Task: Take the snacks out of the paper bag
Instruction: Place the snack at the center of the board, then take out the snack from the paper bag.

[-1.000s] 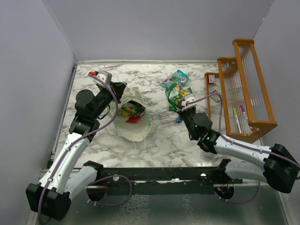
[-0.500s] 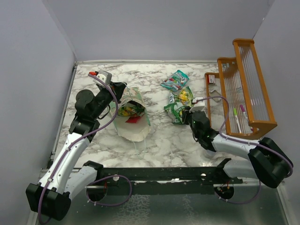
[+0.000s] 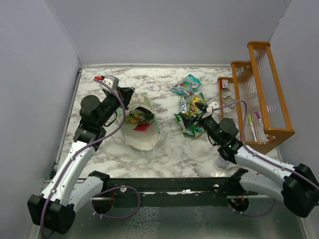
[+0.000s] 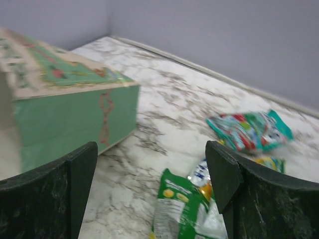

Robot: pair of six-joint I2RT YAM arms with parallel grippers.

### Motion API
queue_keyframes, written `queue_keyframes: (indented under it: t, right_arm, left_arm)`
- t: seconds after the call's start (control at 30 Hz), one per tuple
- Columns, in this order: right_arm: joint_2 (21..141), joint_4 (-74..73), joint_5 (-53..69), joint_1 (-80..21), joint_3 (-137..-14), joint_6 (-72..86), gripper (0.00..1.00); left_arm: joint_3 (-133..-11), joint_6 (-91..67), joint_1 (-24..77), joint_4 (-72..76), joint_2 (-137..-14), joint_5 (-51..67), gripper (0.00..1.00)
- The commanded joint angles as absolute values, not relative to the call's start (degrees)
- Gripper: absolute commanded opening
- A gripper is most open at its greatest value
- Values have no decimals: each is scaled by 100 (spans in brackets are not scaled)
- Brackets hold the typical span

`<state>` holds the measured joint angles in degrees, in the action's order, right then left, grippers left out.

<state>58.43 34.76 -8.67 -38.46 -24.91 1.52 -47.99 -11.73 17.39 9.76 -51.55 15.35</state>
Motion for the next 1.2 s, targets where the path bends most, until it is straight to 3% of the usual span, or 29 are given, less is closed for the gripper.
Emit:
queue_keyframes:
  t: [0.0,0.13,0.27,0.33,0.53,0.73,1.07,1.17]
  right_arm:
    - [5754,4198,2274,-3856,-2475,-600,89]
    - [5802,4403,3699,-4061,-2524,-900,89]
    - [5946,3795,3994,-4636,-2752,-1863,85]
    - [6086,3246,3734,-5077,-2959,-2542,83]
    - [6953,1771,2597,-6332,-3777,-4982,62]
    - [7919,1111,1251,-6563,-4609,-5980,64]
    - [9395,262,821,-6485,-5835,-6320,64]
    - [9773,81,729,-6420,-6115,-6346,59]
  left_arm:
    - [-4887,-1200,1751,1116,-5091,1485,0]
    - [-4887,-1200,1749,1118,-5087,1491,0]
    - [-4888,-1204,1752,1118,-5084,1490,0]
    - [-4887,-1200,1749,1117,-5096,1493,0]
    - [-4887,-1212,1750,1121,-5086,1512,0]
    - [-4887,-1203,1749,1119,-5056,1493,0]
    - [-4887,-1181,1758,1099,-4993,1464,0]
    - [-4887,-1186,1764,1108,-4991,1468,0]
